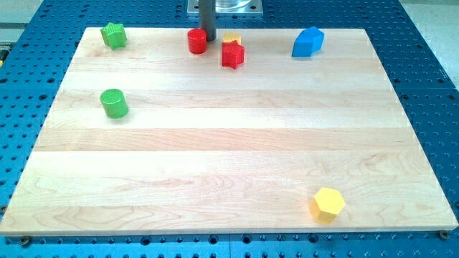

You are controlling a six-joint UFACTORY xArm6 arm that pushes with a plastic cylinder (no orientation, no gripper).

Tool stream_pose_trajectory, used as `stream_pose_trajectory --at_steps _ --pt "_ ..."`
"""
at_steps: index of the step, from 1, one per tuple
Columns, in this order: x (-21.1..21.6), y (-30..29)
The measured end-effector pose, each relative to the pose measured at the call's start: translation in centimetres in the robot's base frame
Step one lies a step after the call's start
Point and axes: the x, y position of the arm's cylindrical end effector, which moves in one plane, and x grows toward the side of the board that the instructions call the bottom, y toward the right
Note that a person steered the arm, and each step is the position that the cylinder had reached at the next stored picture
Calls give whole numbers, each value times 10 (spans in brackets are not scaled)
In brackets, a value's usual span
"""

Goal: Push the red star close to the red circle

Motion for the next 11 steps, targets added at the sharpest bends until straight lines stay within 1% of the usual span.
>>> stream_pose_trajectory --at_steps 1,2,3,4,5,6,7,8,10,11 --pt "61 -23" --pt "91 1" --pt "110 59" --pt "120 108" --pt "79 113" --pt "55 76" --pt "43 58" --pt "36 59" --pt "49 54" --pt "66 42"
